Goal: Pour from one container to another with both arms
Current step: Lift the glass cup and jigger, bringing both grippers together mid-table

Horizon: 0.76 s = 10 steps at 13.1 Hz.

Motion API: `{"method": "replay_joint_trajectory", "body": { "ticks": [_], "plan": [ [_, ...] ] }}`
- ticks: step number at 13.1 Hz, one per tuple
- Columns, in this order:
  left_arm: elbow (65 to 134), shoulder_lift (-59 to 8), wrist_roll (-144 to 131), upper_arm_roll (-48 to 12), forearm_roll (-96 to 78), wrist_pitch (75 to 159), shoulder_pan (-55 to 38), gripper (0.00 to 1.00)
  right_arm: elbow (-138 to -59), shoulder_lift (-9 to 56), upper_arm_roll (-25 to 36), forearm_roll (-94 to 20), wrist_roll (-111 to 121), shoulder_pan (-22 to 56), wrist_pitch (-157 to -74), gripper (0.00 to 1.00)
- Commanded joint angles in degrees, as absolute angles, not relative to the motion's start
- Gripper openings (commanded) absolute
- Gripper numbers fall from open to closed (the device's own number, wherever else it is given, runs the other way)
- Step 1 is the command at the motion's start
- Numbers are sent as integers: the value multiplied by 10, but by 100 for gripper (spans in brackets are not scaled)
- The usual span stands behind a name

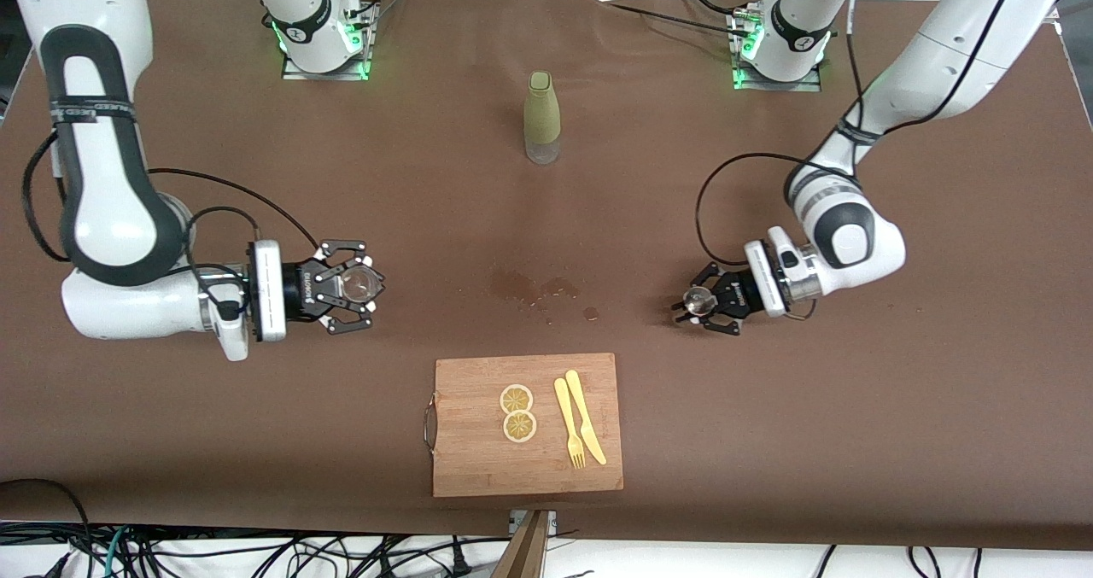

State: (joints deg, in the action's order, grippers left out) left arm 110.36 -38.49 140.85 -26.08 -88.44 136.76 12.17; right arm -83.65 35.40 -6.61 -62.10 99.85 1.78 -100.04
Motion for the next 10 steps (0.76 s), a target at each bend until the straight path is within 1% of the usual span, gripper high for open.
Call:
{"method": "replay_joint_trajectory", "body": {
  "ticks": [1,5,10],
  "plan": [
    [1098,-373,1405,-261,-948,1421,70,0,-844,343,-76,-621,985,52,-1072,0],
    [1091,-371,1407,-261,-1064,1501,-16,0,-844,343,-78,-633,964,103,-1142,0],
    [1032,-389,1404,-261,-1146,1586,-83,0,-844,344,-78,-633,962,150,-1190,0]
  ]
}}
